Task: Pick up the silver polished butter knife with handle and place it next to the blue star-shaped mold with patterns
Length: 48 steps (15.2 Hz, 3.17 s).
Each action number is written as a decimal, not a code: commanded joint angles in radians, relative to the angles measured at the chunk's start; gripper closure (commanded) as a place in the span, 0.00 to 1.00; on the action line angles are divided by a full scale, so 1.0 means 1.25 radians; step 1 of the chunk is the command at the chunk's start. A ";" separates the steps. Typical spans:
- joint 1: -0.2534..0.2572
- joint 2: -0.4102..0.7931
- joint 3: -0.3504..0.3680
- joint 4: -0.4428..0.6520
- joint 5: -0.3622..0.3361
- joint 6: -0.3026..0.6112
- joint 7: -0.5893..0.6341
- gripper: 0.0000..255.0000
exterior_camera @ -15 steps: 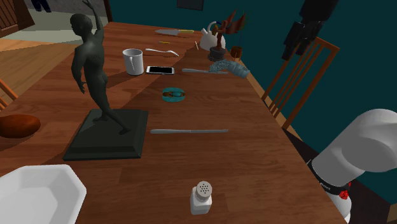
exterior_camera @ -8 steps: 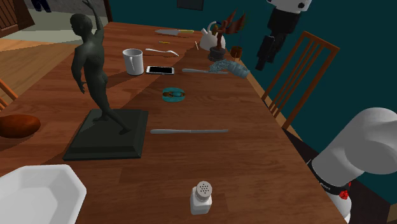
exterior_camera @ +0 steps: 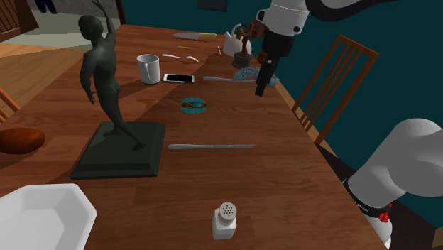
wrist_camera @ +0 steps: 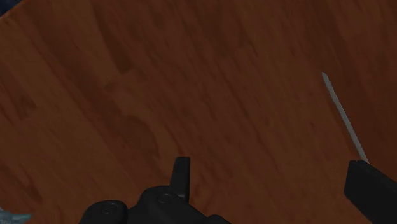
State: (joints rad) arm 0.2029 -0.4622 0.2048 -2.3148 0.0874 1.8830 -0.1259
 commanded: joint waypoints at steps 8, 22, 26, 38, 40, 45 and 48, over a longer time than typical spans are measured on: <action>0.077 0.172 0.081 0.056 -0.001 0.130 -0.079 0.00; 0.141 0.355 0.159 0.084 -0.052 0.289 -0.120 0.00; 0.141 0.366 0.159 0.077 -0.057 0.306 -0.117 0.00; 0.141 0.366 0.159 0.077 -0.057 0.306 -0.117 1.00; 0.141 0.366 0.159 0.077 -0.057 0.306 -0.117 1.00; 0.141 0.349 0.159 0.093 -0.049 0.274 -0.122 1.00; 0.140 0.333 0.157 0.110 -0.042 0.242 -0.127 1.00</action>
State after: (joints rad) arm 0.3787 -0.0399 0.4026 -2.1855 0.0324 2.2001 -0.2818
